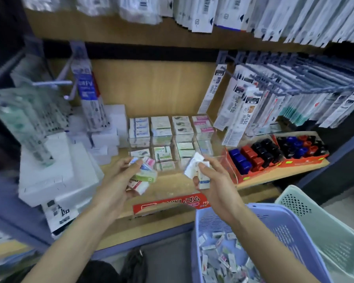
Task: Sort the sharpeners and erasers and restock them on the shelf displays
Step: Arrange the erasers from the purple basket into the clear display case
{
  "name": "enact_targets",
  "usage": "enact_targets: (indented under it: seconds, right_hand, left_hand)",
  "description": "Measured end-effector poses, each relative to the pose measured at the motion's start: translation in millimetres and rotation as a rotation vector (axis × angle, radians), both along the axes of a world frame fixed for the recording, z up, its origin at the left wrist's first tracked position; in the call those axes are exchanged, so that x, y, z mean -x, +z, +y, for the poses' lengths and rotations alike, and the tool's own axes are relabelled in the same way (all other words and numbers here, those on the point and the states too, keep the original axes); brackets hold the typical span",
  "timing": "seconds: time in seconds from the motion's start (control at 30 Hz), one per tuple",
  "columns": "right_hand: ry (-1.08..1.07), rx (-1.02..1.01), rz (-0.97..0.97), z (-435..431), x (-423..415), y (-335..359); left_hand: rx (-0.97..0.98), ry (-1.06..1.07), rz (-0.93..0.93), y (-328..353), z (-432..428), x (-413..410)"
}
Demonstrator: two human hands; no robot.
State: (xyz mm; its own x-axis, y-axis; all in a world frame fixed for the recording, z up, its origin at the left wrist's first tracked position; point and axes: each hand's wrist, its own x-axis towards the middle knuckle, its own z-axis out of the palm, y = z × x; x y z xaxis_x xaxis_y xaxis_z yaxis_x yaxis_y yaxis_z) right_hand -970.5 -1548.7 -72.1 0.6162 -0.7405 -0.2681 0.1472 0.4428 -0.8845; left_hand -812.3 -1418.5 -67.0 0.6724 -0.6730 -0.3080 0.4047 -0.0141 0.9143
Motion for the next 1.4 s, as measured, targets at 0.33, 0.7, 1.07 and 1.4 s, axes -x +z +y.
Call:
enact_targets:
  seconds: [0.33, 0.7, 1.07, 1.4]
  right_hand:
    - [-0.021, 0.104, 0.260, -25, -21, -11]
    - [0.035, 0.074, 0.246, -37, -21, -18]
    - [0.063, 0.714, 0.625, -101, -36, -9]
    - [0.270, 1.428, 1.064, -125, -87, -30]
  left_hand:
    - [-0.008, 0.073, 0.015, -12, -9, -21]
    - [0.001, 0.214, 0.026, -4, -46, -29]
    - [-0.032, 0.225, 0.051, -6, -64, -24]
    - [-0.043, 0.210, 0.047, -11, -72, -24]
